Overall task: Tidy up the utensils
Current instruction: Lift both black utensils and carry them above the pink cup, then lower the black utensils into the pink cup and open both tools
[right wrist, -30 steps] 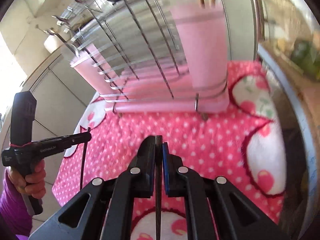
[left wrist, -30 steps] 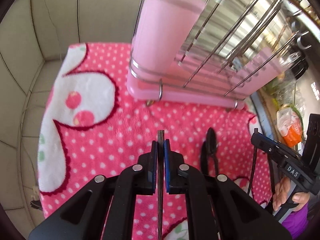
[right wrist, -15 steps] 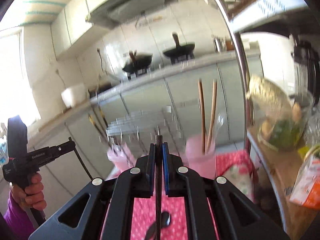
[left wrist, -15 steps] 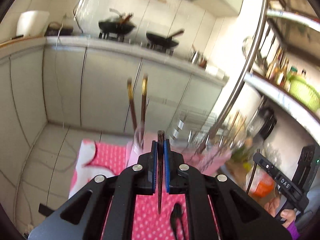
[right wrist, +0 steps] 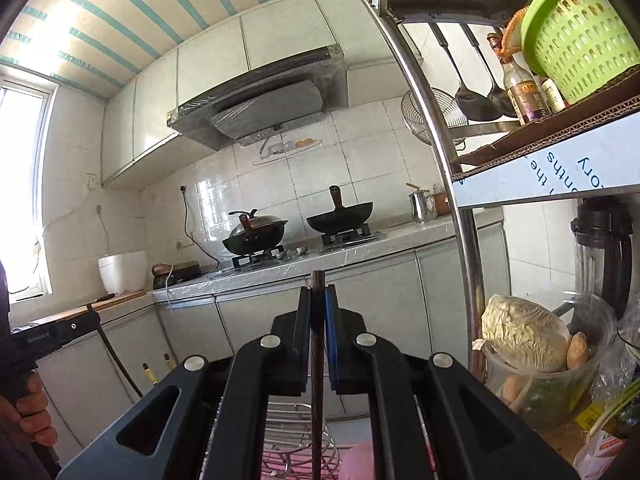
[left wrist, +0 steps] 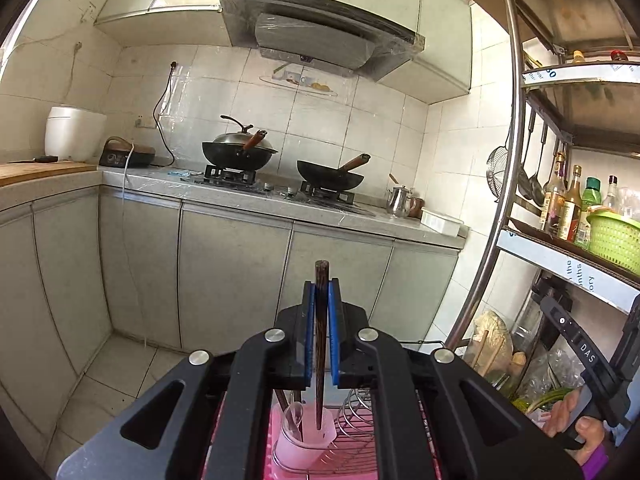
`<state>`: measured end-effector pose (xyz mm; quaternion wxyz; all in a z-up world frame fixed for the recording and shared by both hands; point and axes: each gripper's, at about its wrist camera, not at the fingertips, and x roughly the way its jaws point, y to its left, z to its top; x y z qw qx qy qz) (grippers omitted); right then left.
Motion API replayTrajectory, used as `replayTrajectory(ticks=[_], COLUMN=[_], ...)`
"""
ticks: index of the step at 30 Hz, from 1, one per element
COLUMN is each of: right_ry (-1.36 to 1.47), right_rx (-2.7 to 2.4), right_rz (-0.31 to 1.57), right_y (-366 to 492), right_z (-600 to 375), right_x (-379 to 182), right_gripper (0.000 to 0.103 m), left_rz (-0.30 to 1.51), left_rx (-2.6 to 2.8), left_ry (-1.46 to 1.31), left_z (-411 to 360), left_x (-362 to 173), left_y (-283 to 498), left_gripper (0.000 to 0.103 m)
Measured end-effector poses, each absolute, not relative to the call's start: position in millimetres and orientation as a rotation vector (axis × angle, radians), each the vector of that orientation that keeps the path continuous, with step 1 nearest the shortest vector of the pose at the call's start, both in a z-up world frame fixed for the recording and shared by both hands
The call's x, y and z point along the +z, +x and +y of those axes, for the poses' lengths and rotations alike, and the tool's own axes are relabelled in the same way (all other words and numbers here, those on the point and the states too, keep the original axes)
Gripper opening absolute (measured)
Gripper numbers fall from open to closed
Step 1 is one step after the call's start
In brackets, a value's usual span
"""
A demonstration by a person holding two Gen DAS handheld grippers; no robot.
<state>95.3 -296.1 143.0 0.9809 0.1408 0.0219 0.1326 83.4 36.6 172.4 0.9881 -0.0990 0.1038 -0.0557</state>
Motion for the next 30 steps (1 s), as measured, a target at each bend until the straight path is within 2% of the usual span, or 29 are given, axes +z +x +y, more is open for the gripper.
replayTrajectory(ticks=[6, 14, 30], right_ry=[0.198, 0.149, 0.181], right_rx=[0.201, 0.164, 0.173], right_rz=[-0.011, 0.006, 0.213], right_y=[116.1, 133.2, 109.6], right_z=[-284.3, -276.1, -279.8], right_x=[128.7, 102.1, 30.1], right_gripper=[0.006, 0.006, 0.007], left_rz=[0.234, 0.282, 0.418], left_rx=[-0.095, -0.115, -0.153], left_ry=[-0.195, -0.186, -0.18], left_z=[39.6, 41.3, 36.3], left_x=[151.2, 129.2, 76.8], left_y=[105.7, 123.4, 121.5], left_gripper=[0.006, 0.006, 0.006])
